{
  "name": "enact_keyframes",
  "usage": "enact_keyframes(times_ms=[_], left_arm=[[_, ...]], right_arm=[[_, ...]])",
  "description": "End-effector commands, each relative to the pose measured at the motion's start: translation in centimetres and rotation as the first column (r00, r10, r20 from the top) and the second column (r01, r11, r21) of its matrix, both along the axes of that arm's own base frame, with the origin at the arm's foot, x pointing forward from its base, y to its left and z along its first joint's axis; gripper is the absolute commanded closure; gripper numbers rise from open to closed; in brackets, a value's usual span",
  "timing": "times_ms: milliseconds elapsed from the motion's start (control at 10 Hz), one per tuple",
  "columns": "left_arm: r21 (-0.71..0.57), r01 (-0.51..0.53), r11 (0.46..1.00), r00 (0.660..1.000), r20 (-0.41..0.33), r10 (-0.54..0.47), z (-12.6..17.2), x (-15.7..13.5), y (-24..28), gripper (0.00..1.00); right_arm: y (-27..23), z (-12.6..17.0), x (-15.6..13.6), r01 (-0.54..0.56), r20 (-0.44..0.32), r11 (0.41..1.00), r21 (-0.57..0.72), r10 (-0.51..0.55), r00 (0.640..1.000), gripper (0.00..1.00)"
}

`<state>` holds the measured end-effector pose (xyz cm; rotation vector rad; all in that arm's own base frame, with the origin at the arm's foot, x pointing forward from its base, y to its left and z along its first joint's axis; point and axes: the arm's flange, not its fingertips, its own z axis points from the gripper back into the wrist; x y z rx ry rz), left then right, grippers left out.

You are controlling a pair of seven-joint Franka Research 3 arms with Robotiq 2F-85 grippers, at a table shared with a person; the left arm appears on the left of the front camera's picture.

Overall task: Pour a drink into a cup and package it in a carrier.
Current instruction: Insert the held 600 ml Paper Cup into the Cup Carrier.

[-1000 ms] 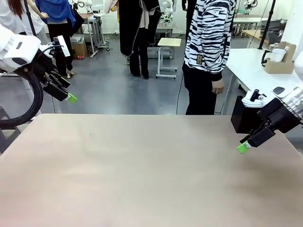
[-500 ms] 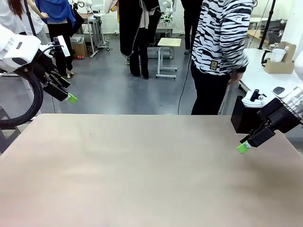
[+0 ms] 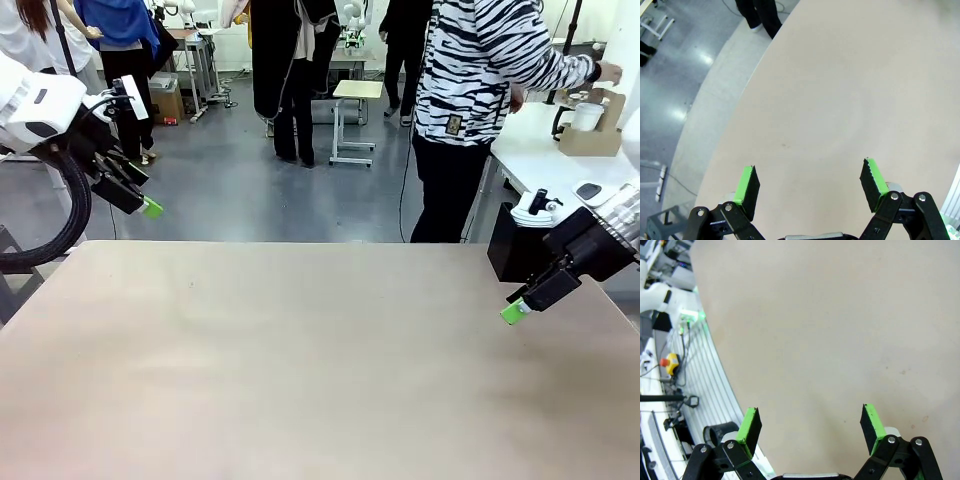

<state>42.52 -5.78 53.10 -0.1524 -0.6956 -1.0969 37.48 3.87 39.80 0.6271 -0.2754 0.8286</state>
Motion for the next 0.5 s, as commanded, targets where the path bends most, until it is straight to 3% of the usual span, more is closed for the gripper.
enact_keyframes(times_ms=[0,400], left_arm=[[-0.007,0.005,1.000,1.000,-0.002,-0.005,-0.04,0.04,0.05,0.00],[-0.007,0.005,1.000,1.000,-0.002,-0.005,-0.04,0.04,0.05,0.00]], right_arm=[[-0.18,-0.27,-0.05,-0.013,0.017,1.000,0.027,0.013,1.000,0.00],[-0.18,-0.27,-0.05,-0.013,0.017,1.000,0.027,0.013,1.000,0.00]])
